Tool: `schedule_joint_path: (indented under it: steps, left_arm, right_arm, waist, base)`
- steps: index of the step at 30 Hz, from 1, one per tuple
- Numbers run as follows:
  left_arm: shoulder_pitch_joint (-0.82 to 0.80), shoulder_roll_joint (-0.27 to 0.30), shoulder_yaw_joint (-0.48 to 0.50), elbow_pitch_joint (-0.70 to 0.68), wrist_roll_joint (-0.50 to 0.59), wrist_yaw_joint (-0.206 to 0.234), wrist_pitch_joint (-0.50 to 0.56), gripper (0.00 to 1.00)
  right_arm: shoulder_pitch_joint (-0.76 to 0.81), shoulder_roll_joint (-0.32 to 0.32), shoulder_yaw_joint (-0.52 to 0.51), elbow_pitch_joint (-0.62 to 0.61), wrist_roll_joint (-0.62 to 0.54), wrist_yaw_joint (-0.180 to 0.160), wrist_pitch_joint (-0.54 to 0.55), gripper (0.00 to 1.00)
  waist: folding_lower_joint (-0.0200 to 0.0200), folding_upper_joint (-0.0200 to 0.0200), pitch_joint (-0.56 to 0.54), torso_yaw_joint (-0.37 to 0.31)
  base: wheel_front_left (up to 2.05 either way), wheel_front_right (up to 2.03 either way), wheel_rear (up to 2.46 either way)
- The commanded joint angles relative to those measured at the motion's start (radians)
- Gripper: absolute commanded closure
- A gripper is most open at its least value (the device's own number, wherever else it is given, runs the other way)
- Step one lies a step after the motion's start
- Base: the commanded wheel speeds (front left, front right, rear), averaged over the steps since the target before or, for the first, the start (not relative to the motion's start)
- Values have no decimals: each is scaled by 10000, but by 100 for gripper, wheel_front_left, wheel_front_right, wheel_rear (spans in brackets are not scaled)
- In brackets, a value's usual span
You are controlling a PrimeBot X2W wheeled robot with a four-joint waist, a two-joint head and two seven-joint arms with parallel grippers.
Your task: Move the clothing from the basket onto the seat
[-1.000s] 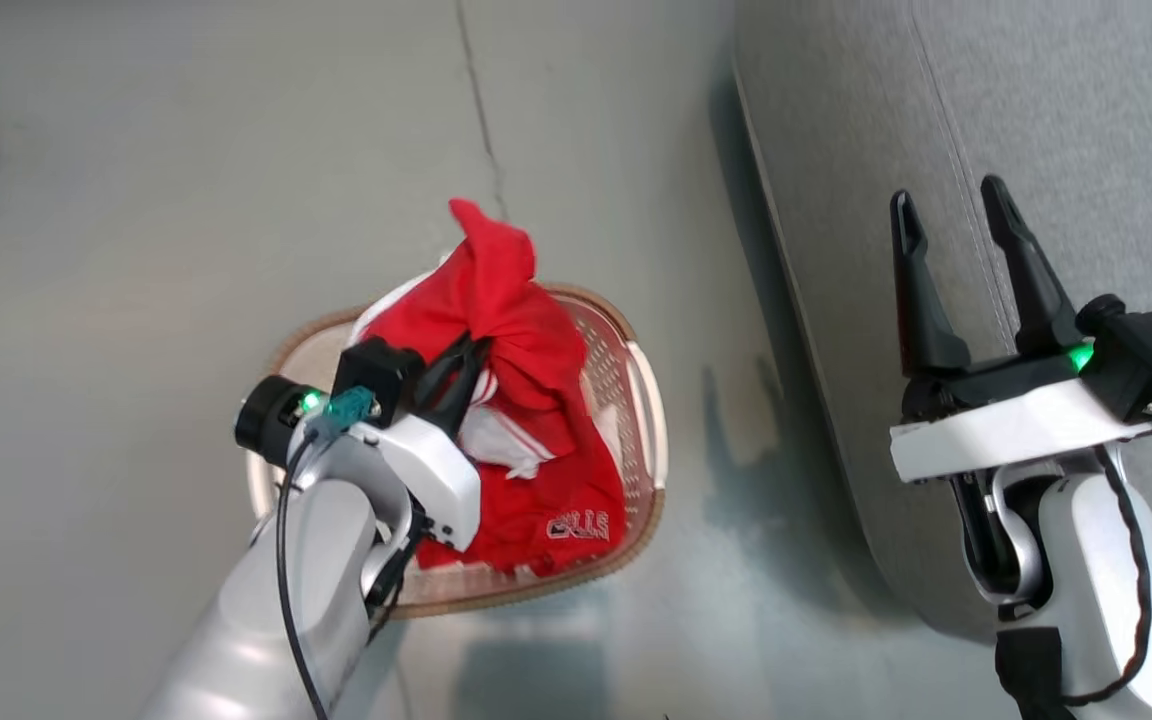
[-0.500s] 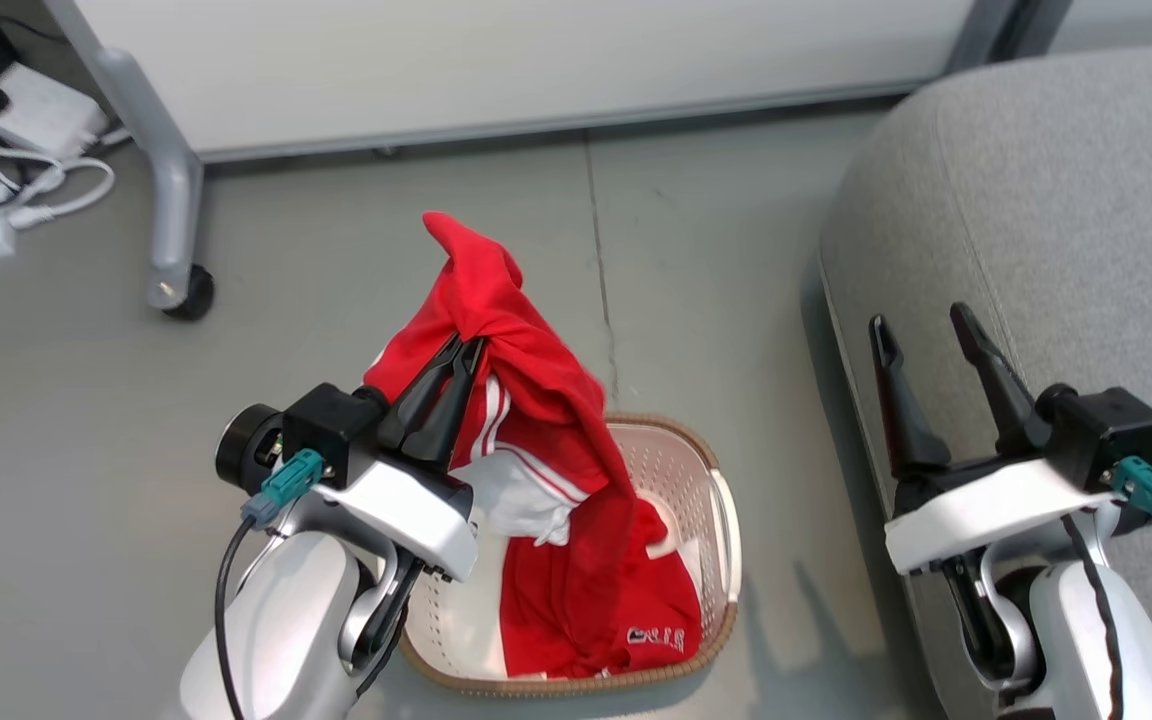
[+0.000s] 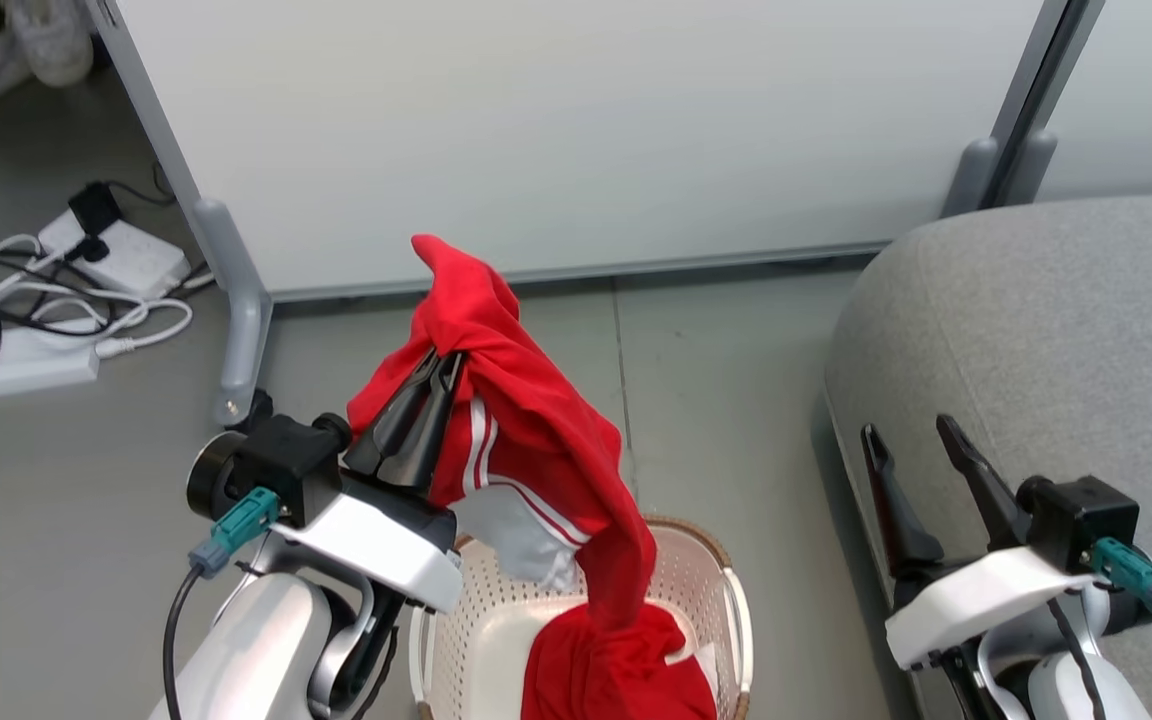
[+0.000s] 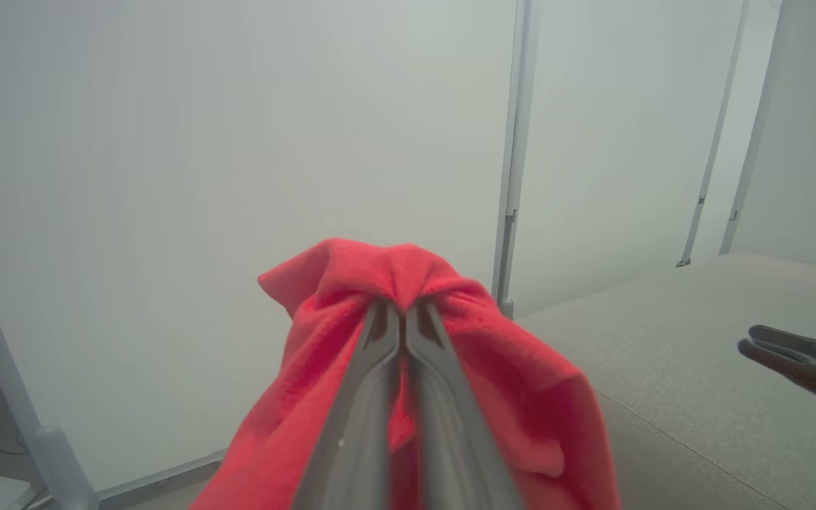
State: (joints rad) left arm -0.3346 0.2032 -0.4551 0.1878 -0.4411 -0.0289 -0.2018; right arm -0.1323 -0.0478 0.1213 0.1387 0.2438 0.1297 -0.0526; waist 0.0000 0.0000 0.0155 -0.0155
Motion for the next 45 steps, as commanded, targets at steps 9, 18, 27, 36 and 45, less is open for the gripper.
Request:
schedule_joint_path:
  steps: [9, 18, 27, 36, 45]
  left_arm:
    - [856, 251, -200, -1348, 42, 418, 478, 100]
    - [1206, 371, -322, -1973, 38, 640, 750, 100]
    - [1179, 394, -358, -2072, -52, 701, 835, 100]
    - [973, 324, -464, -1939, -102, 675, 815, 100]
    - [815, 287, -557, -1842, -78, 690, 797, 100]
  right_arm:
    - [781, -54, -195, -337, 42, 19, 257, 0]
    - [1256, -54, -376, -671, 77, 19, 472, 0]
    - [1258, -54, -365, -712, 159, 19, 491, 0]
    - [751, -46, 856, -869, 599, 19, 503, 0]
    - [-213, -59, 4206, -1121, 1743, 19, 555, 0]
  waist:
    - [0, 0, -605, -101]
    - [0, 0, -781, -124]
    - [0, 0, -762, -109]
    - [0, 0, -753, -29]
    - [0, 0, -683, 65]
  base:
    - [0, 0, 0]
    - [0, 0, 0]
    - [0, 0, 0]
    - [0, 0, 0]
    - [0, 0, 0]
